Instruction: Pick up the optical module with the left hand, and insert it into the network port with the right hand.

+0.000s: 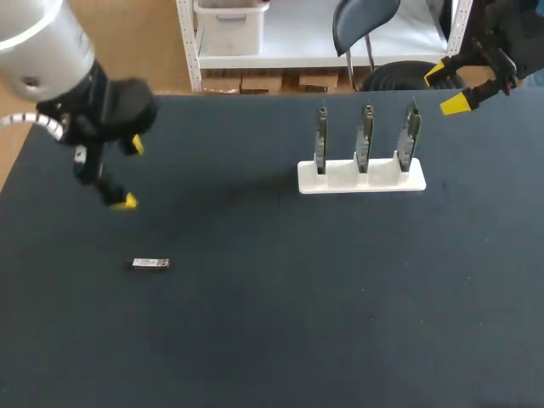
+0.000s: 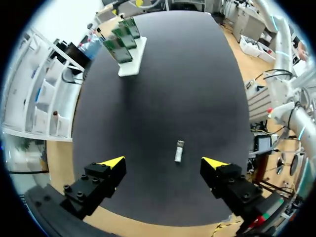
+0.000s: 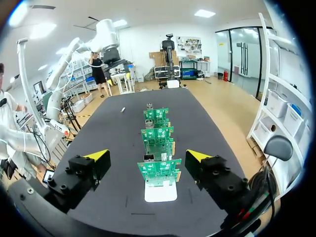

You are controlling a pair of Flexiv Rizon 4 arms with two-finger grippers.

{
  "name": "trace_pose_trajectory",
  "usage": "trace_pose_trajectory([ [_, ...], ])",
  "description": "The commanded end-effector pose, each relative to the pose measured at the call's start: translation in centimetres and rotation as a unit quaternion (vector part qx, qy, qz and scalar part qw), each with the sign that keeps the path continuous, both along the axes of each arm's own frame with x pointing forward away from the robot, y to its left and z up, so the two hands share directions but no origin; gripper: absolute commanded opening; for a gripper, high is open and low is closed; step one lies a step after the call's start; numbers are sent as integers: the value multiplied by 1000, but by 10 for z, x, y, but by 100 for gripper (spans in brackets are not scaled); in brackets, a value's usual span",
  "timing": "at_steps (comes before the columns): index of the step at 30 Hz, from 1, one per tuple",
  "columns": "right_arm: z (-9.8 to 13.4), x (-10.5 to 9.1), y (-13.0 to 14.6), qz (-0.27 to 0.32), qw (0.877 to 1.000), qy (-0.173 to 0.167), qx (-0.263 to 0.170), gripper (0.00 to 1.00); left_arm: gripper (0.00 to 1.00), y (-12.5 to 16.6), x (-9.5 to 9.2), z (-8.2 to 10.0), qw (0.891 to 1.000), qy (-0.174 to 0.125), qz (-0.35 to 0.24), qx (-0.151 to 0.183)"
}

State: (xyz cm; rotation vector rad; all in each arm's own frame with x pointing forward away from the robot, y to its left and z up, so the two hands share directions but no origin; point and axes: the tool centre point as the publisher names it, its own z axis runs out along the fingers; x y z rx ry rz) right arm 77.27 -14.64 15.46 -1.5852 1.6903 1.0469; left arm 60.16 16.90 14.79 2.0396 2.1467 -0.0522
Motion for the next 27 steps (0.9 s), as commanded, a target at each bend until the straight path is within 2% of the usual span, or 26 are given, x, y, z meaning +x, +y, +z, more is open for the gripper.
trace_pose_trajectory([
  [1, 0, -4, 0, -4, 1000, -3, -1, 100, 100, 2, -11, -18, 1000, 10, 2, 30],
  [3, 0, -4, 0, -4, 1000, -3, -1, 100, 100, 3, -18, -33, 1000, 18, 9, 25],
  [6, 0, -4, 0, -4, 1000, -3, -1, 100, 100, 2, -31, -54, 998, 32, -4, 52],
  [7, 0, -4, 0, -4, 1000, -3, -1, 100, 100, 2, -35, -60, 998, 32, -1, 49],
  [11, 0, -4, 0, -4, 1000, -3, -1, 100, 100, 5, -47, -80, 998, 33, 8, 58],
  [12, 0, -4, 0, -4, 1000, -3, -1, 100, 100, 7, -50, -84, 997, 30, 5, 75],
  [14, 0, -4, 0, -4, 1000, -3, -1, 100, 100, 12, -53, -91, 996, 33, 12, 81],
  [16, 0, -4, 0, -4, 1000, -3, -1, 100, 100, 16, -55, -96, 995, 32, 8, 98],
  [19, 0, -4, 0, -4, 1000, -3, -1, 100, 100, 18, -55, -108, 994, 35, 3, 99],
  [27, 0, -4, 0, -4, 1000, -3, -1, 100, 100, 7, -44, -123, 996, 42, -13, 75],
])
